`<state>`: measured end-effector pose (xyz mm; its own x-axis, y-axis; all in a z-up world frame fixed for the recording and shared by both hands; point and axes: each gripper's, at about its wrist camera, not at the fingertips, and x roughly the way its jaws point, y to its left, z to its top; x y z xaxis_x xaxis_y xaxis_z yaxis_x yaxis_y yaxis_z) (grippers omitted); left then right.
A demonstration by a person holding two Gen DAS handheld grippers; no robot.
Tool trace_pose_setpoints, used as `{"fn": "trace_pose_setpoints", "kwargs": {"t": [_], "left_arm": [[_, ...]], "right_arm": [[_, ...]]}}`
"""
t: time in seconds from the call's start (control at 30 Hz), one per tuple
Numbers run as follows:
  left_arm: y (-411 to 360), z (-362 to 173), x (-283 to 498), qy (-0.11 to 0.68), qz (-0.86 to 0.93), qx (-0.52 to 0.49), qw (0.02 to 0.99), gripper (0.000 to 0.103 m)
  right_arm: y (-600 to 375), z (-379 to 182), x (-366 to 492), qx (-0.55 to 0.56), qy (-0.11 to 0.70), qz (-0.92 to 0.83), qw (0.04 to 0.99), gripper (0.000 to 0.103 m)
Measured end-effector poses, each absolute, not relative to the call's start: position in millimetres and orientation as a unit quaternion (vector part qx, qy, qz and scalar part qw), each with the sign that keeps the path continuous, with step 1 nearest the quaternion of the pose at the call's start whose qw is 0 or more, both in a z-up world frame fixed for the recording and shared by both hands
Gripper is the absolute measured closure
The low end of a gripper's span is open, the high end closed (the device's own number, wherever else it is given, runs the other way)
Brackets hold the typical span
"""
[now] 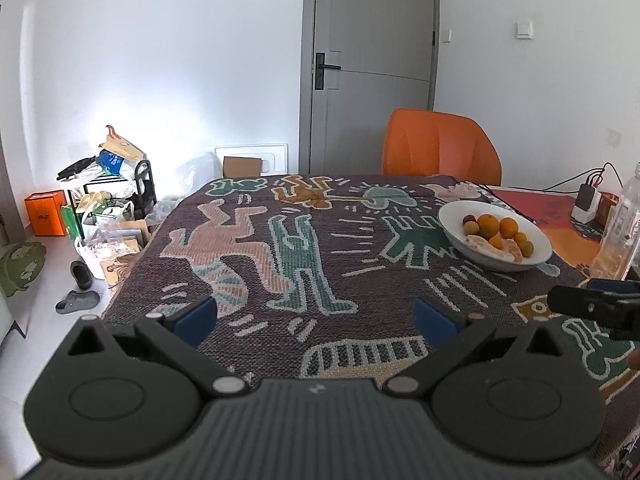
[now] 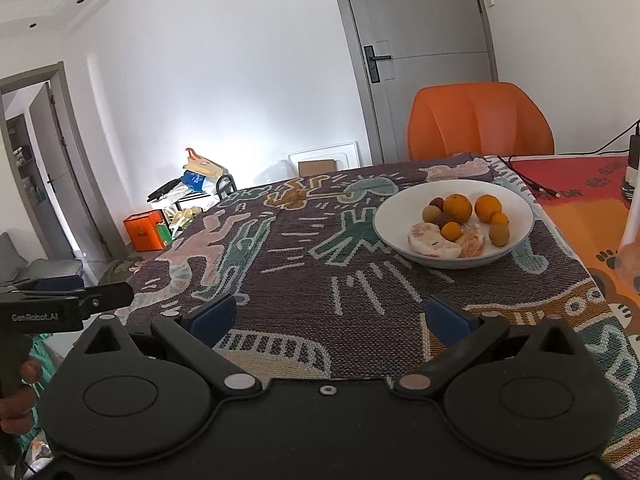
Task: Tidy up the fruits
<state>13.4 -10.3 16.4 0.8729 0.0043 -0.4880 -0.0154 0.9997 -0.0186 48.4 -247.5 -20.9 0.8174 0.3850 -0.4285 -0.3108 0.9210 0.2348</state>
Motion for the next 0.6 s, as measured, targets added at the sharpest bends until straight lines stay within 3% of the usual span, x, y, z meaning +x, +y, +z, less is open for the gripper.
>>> {"fn": "trace_pose_setpoints", "kwargs": {"t": [0.6], "left_arm": [[-10.5,16.3,12.4,0.251,0.005,-0.008,0.968,0.0]], "right_arm": [[-245.7,-21.3,48.3,0.079,0.244,0.187,0.948,0.0]]}}
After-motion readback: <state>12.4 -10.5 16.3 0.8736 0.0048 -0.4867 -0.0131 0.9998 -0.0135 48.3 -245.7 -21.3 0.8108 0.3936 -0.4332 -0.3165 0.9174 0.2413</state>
